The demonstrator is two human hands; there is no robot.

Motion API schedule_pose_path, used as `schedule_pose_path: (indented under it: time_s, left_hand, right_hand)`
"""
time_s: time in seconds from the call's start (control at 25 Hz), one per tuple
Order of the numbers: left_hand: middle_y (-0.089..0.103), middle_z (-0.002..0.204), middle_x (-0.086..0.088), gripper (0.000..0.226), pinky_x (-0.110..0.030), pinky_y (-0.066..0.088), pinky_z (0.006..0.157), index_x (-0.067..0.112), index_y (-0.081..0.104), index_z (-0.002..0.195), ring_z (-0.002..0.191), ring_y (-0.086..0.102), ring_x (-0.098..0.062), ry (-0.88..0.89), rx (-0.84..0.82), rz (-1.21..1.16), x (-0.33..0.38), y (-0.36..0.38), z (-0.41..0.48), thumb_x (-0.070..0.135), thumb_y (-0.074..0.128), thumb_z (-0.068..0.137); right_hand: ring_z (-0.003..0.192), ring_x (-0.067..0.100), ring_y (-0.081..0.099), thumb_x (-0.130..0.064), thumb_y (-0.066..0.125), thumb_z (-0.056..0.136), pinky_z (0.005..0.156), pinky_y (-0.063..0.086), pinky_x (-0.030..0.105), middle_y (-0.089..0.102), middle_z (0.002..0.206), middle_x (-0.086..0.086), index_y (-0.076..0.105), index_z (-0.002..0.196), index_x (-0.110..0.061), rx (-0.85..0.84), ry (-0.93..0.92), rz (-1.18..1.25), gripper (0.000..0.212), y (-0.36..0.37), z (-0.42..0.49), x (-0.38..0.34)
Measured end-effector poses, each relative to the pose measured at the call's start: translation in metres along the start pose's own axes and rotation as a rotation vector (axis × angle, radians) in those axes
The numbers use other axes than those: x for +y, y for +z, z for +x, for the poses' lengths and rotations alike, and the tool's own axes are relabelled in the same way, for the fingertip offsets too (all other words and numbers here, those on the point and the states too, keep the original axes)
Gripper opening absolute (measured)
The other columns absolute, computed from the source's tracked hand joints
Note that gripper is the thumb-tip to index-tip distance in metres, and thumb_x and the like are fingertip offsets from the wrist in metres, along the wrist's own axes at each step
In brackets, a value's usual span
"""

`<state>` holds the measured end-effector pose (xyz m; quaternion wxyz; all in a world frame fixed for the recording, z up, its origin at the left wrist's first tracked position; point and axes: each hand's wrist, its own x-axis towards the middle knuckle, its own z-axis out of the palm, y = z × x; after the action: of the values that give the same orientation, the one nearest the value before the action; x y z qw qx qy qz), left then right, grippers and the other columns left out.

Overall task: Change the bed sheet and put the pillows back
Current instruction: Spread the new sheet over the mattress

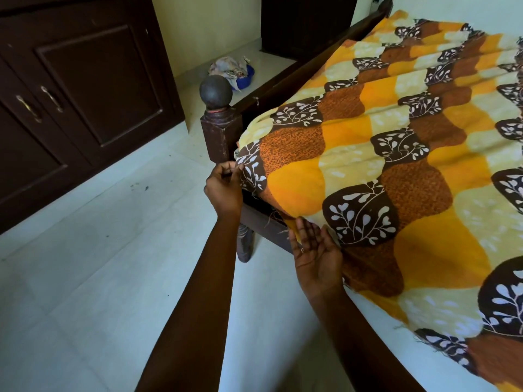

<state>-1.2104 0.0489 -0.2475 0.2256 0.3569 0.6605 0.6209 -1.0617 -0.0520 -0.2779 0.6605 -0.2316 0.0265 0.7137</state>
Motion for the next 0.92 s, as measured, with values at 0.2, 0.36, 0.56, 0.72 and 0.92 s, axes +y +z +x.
schedule_pose_path:
  time_s: [0.2,0.36,0.56,0.72,0.92]
  left_hand:
    - [0.067,0.088,0.001,0.017,-0.044,0.053,0.088,0.014,0.065,0.099,0.084,0.064,-0.019,-0.23,-0.079,-0.08,-0.016,-0.016,-0.024,0.023,0.067,0.085]
    - [0.063,0.079,-0.001,0.016,-0.025,0.054,0.068,0.005,0.062,0.103,0.072,0.061,-0.016,-0.523,-0.266,-0.256,-0.011,-0.027,-0.089,0.011,0.05,0.094]
    - [0.066,0.092,-0.004,0.019,-0.029,0.052,0.076,0.018,0.061,0.088,0.085,0.063,-0.018,-0.604,-0.605,-0.245,-0.004,-0.022,-0.147,0.016,0.044,0.097]
    - [0.058,0.116,-0.01,0.02,-0.035,0.05,0.085,0.013,0.055,0.113,0.101,0.06,-0.024,-0.891,-0.801,-0.295,-0.03,-0.018,-0.193,0.021,0.047,0.096]
    - [0.043,0.141,-0.009,0.042,-0.044,0.04,0.096,0.014,0.043,0.135,0.13,0.04,-0.03,-1.136,-0.981,-0.35,-0.039,0.014,-0.231,0.026,0.046,0.095]
  right_hand:
    - [0.086,0.018,0.071,-0.021,0.033,0.099,0.081,0.054,0.035,0.073,0.093,0.01,0.056,0.104,-0.005,0.047,0.005,-0.066,0.029,0.0,-0.002,0.001]
    - [0.102,0.018,0.064,-0.019,0.038,0.099,0.074,0.057,0.029,0.066,0.107,0.002,0.055,0.117,-0.011,0.12,-0.043,-0.324,0.026,-0.001,-0.012,0.006]
    - [0.099,0.019,0.061,-0.022,0.044,0.098,0.074,0.048,0.027,0.063,0.113,0.005,0.057,0.114,-0.015,0.304,-0.131,-0.513,0.022,-0.039,-0.054,-0.011]
    - [0.102,0.02,0.059,-0.021,0.042,0.098,0.088,0.047,0.033,0.057,0.118,0.004,0.055,0.112,-0.02,0.52,-0.227,-0.431,0.019,-0.085,-0.092,-0.041]
    - [0.124,0.026,0.049,-0.019,0.046,0.097,0.092,0.047,0.037,0.053,0.129,0.002,0.034,0.141,-0.015,0.572,-0.391,-0.216,0.046,-0.126,-0.107,-0.088]
